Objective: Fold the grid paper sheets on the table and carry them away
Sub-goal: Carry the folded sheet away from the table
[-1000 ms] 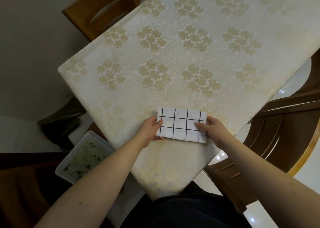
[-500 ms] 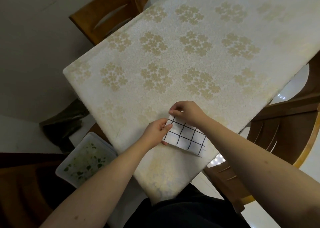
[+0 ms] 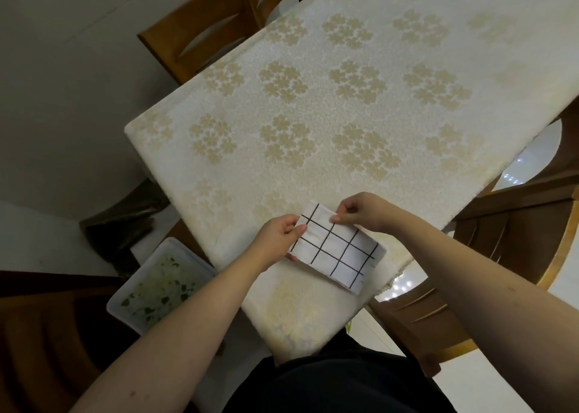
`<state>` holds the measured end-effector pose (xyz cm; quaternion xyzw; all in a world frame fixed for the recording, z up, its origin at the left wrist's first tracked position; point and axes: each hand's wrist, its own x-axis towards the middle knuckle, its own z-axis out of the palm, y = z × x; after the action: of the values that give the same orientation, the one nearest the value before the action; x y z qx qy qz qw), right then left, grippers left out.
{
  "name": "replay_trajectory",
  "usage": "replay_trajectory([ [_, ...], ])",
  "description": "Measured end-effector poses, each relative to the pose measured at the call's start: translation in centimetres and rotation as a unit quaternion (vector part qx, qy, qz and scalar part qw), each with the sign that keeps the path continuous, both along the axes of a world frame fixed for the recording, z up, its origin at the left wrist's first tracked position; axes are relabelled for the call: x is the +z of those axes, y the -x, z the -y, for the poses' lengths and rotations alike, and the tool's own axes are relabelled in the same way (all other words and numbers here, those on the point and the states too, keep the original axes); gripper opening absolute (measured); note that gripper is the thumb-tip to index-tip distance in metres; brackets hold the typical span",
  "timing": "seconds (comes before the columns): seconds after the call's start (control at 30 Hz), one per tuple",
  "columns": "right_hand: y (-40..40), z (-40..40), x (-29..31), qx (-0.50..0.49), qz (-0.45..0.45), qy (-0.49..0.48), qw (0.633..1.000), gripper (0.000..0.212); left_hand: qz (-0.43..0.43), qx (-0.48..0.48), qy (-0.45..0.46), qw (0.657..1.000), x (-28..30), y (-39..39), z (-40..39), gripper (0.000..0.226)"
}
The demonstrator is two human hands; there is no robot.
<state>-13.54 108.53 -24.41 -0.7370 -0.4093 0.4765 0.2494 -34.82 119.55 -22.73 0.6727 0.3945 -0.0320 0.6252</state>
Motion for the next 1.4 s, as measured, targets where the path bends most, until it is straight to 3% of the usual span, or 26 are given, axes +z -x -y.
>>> replay_trajectory([
  [0.13, -0.5, 1.7, -0.2, 0.036, -0.014, 0.027, 0.999, 0.031, 0.012, 0.026, 0.021, 0.999, 0.4, 0.5, -0.2, 0.02],
  [0.2, -0.4, 2.4, -0.2, 0.035, -0.013, 0.044, 0.998, 0.043, 0.017, 0.038, 0.024, 0.999, 0.5, 0.8, -0.6, 0.021],
  [0.3, -0.2, 3.1, -0.4, -0.046, -0.027, 0.016, 0.998, 0.046, 0.018, 0.033, 0.009, 0.999, 0.5, 1.5, -1.2, 0.017],
  [0.4, 0.4, 3.7, -0.3, -0.15, -0.103, -0.015, 0.983, 0.025, 0.019, 0.055, 0.019, 0.998, 0.2, 1.7, -1.4, 0.017],
  [0.57, 2.1, 4.6, -0.3, -0.319, -0.293, -0.045, 0.9, 0.025, 0.019, 0.123, 0.063, 0.99, -0.4, 2.2, -0.9, 0.022],
  [0.67, 3.7, 4.9, -0.5, -0.367, -0.408, -0.067, 0.833, 0.028, 0.034, 0.168, 0.092, 0.981, -0.6, 2.7, -0.6, 0.018],
  [0.7, 4.3, 5.1, -0.4, -0.367, -0.419, -0.066, 0.828, 0.028, 0.039, 0.183, 0.104, 0.977, -0.6, 2.9, -0.6, 0.016],
  [0.83, 6.4, 5.7, 0.3, -0.364, -0.306, -0.075, 0.876, 0.022, 0.051, 0.206, 0.101, 0.972, -0.1, 4.0, -0.5, 0.014],
  [0.93, 7.8, 5.8, 1.6, -0.4, -0.228, -0.106, 0.881, 0.018, 0.062, 0.196, 0.08, 0.975, 0.2, 4.8, -0.4, 0.016],
  [1.13, 12.3, 7.9, 4.4, -0.417, -0.16, -0.116, 0.887, 0.016, 0.083, 0.147, 0.065, 0.984, 1.0, 8.6, 0.2, 0.013],
  [1.3, 18.1, 10.9, 6.6, -0.463, -0.125, -0.128, 0.868, 0.013, 0.102, 0.106, 0.053, 0.988, 1.7, 12.8, 1.9, 0.018],
  [1.4, 21.1, 13.3, 7.8, -0.513, -0.13, -0.148, 0.835, 0.013, 0.111, 0.102, 0.071, 0.986, 2.5, 14.1, 3.9, 0.011],
])
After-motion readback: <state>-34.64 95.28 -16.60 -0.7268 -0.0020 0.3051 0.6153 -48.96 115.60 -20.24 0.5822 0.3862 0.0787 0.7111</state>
